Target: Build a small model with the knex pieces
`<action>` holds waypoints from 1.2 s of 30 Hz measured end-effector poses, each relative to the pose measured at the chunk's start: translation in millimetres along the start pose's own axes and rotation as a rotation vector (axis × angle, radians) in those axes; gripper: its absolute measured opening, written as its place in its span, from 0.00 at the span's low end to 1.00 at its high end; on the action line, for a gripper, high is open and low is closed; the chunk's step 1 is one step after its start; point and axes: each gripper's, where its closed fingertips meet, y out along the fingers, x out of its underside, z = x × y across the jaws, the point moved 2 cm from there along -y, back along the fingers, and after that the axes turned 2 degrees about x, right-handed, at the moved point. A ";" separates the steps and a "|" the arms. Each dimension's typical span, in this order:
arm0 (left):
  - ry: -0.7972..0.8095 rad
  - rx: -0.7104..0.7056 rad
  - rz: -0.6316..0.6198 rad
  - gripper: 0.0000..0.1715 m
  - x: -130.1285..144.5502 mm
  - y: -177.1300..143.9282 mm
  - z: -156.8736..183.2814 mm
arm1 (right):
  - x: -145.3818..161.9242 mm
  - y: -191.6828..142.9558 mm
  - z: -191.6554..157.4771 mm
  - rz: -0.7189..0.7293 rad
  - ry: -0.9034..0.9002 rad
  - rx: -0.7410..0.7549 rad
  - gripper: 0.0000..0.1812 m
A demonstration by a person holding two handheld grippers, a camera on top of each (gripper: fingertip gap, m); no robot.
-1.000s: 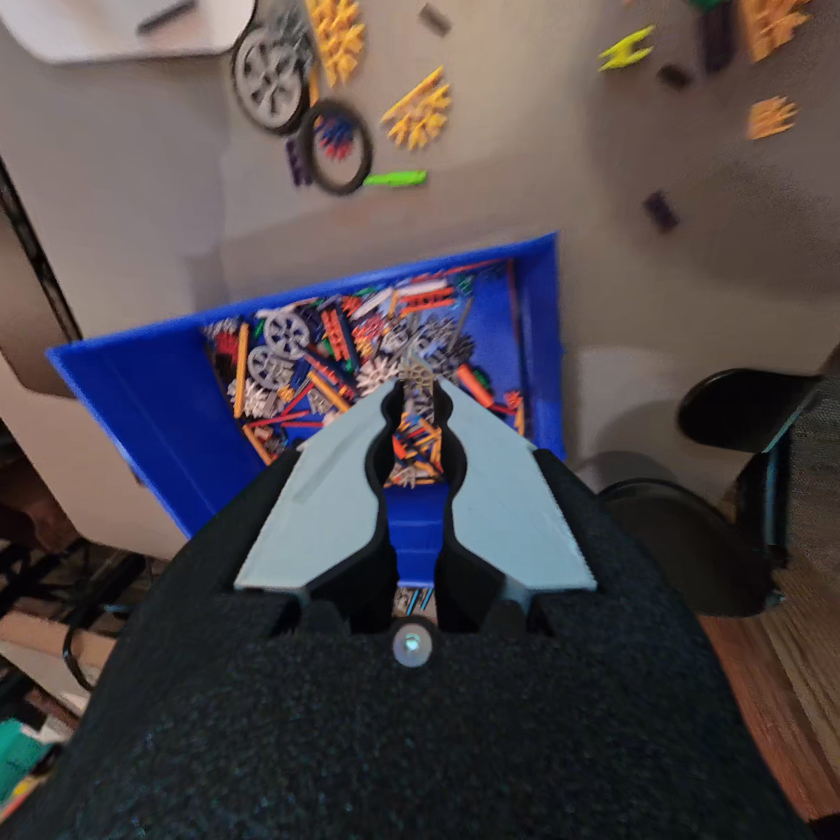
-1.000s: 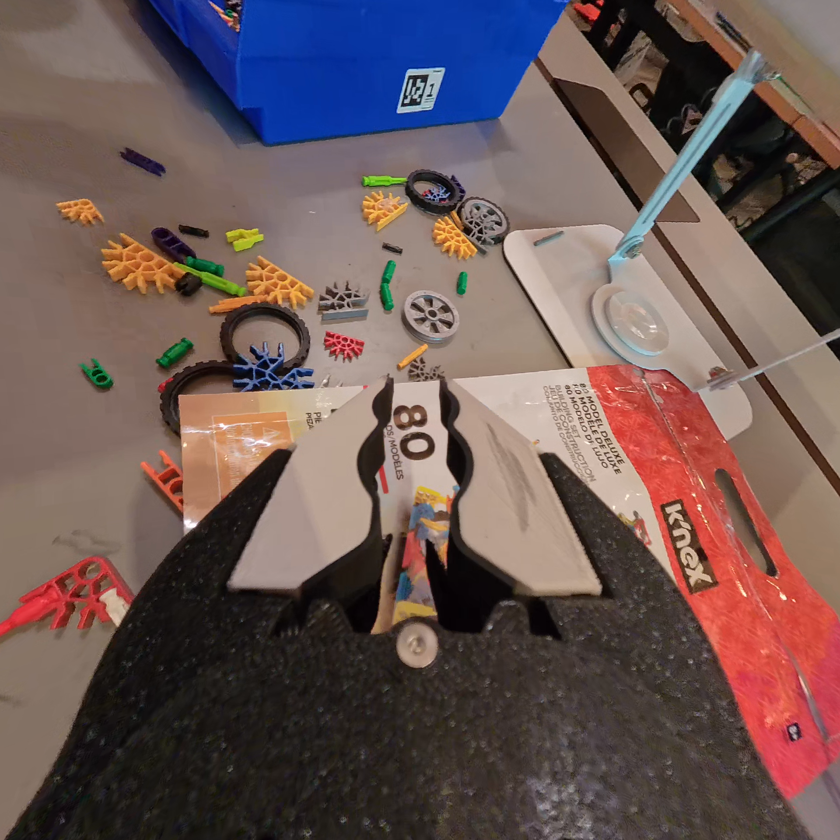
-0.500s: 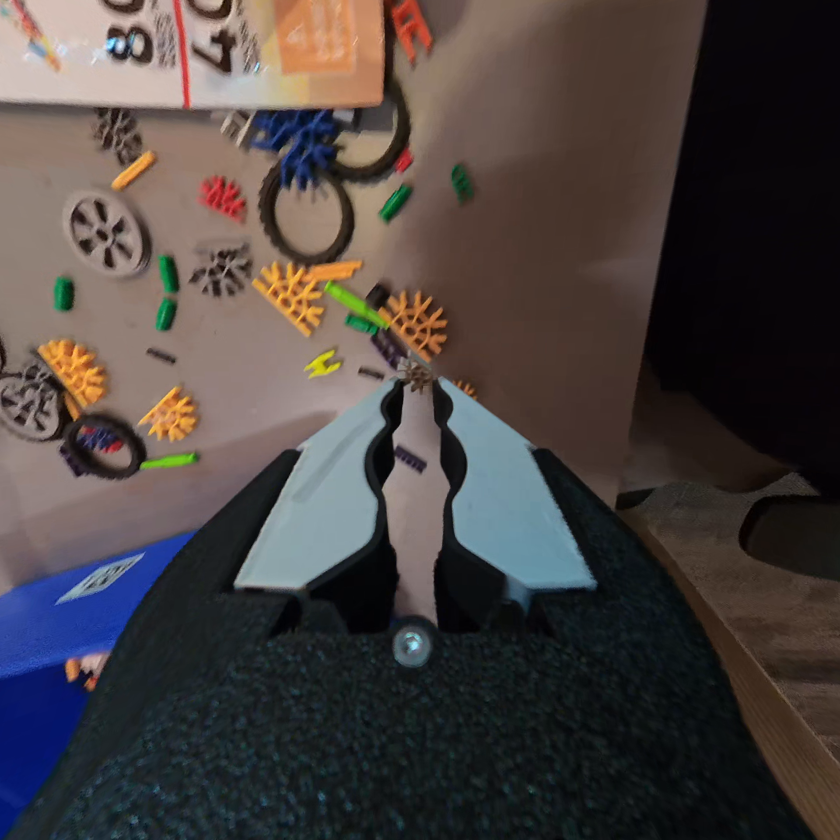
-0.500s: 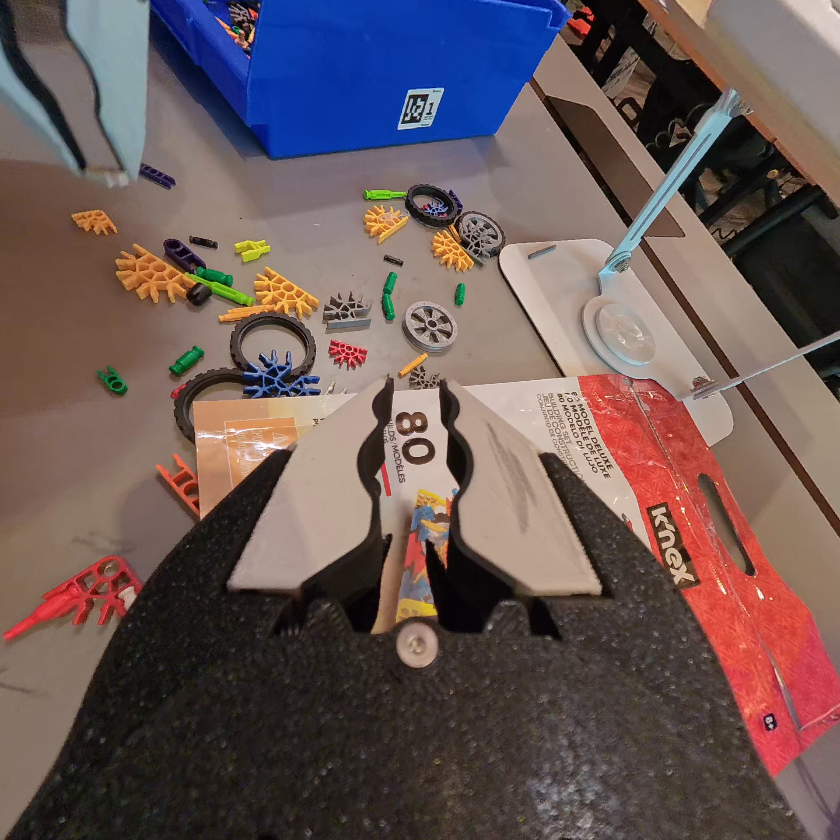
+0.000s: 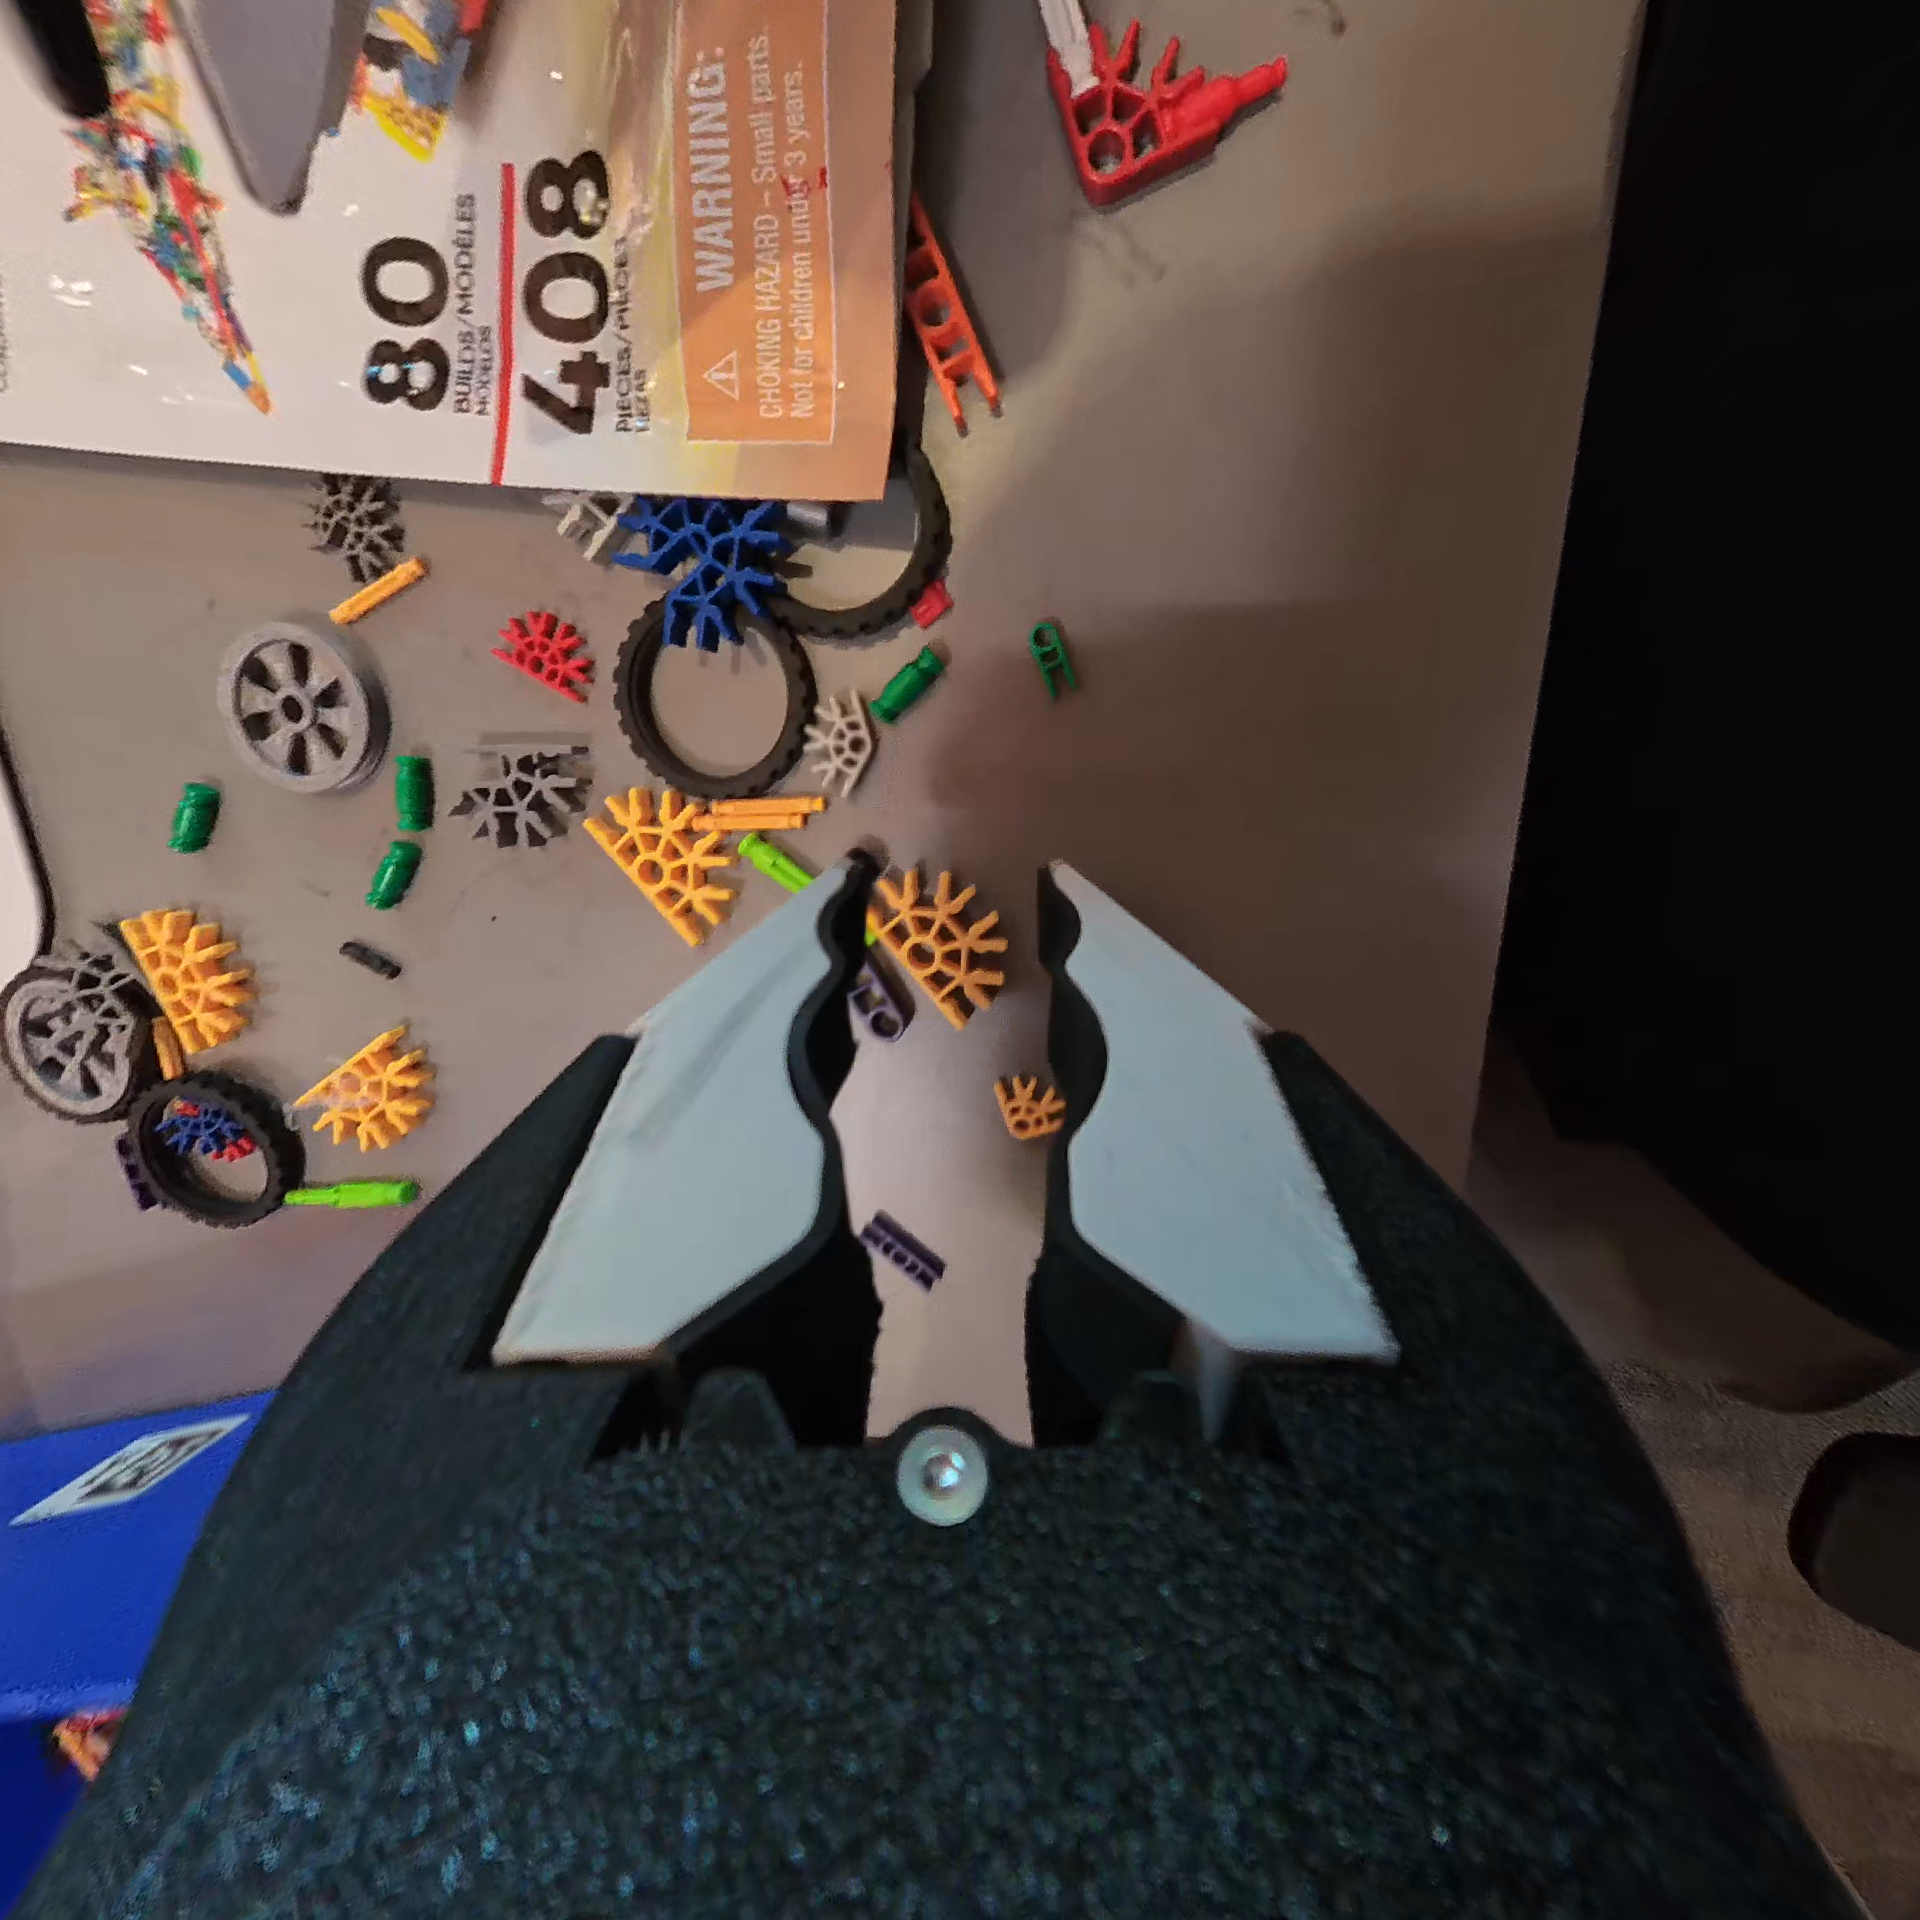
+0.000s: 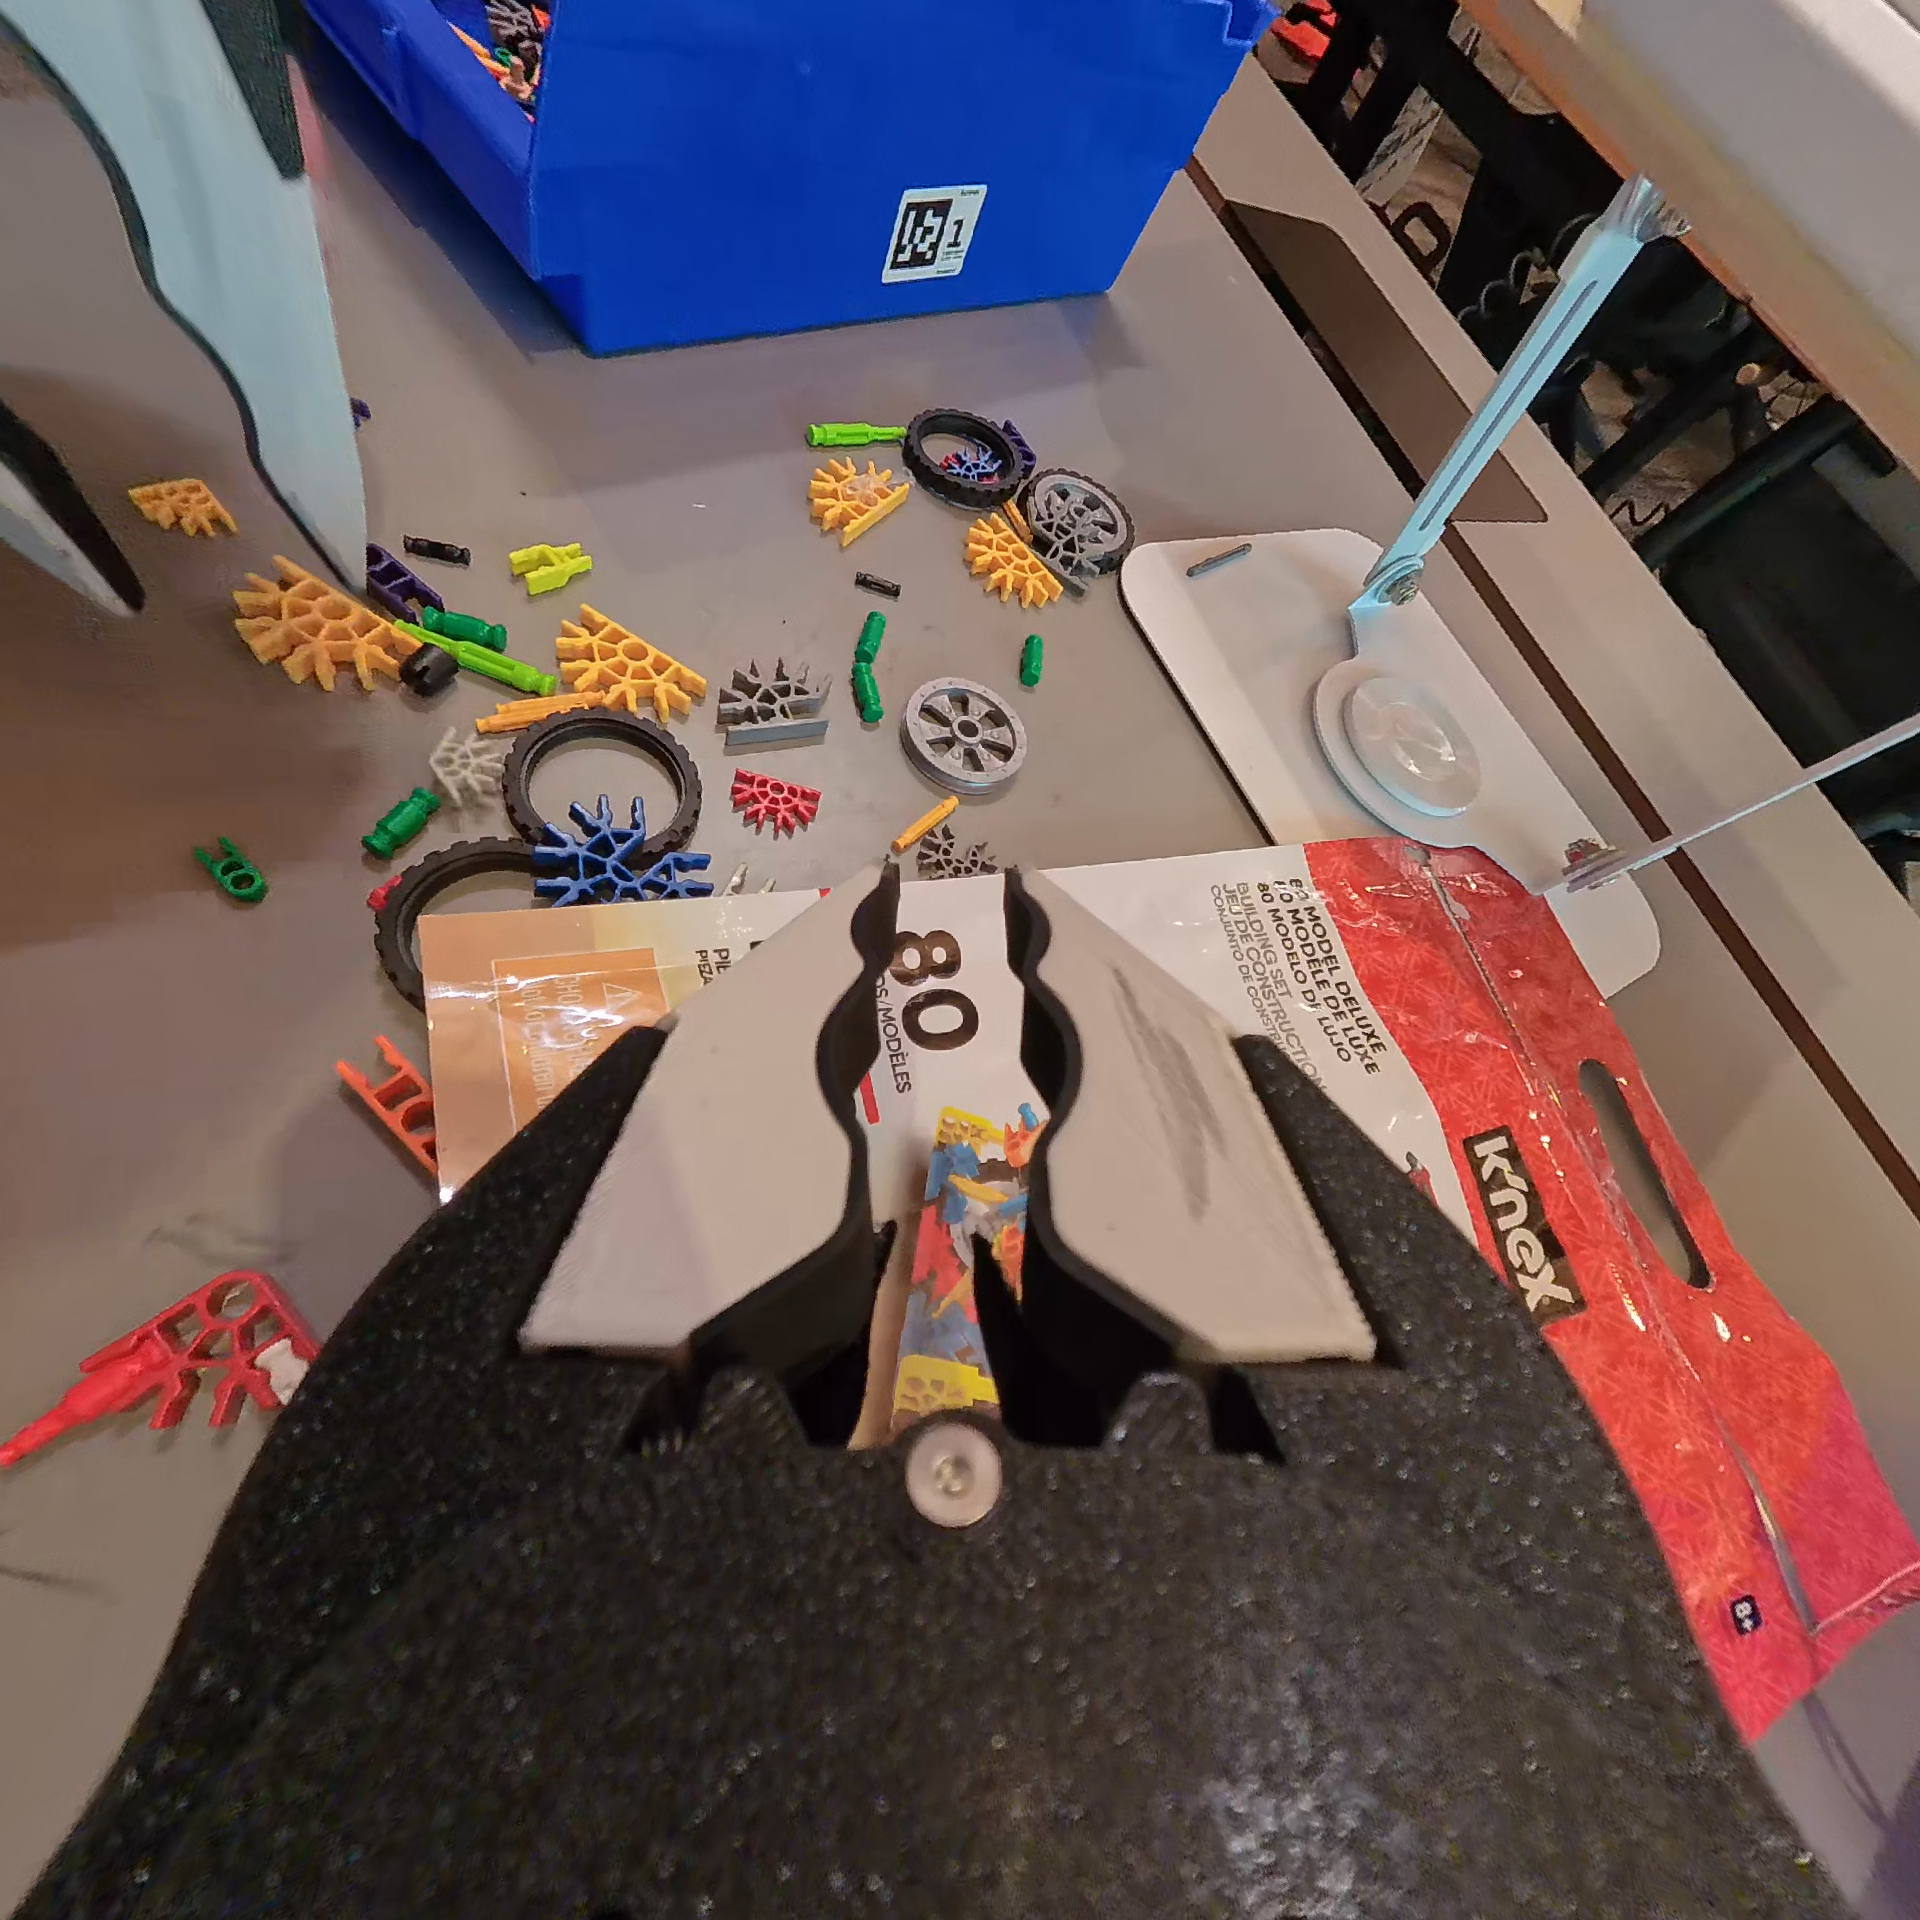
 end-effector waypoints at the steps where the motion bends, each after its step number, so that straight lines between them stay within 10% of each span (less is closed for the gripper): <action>1: -0.009 -0.013 0.010 0.18 1.1 -5.1 -2.3 | 0.0 -0.2 0.1 0.000 -0.001 0.001 0.10; 22: -0.329 -0.357 -0.170 0.15 150.1 -141.3 -121.0 | 6.5 5.0 -0.5 -0.022 0.010 -0.010 0.10; 36: -0.328 -0.048 -0.358 0.13 215.0 -84.6 -127.0 | 17.6 14.6 -3.3 -0.058 0.011 -0.033 0.11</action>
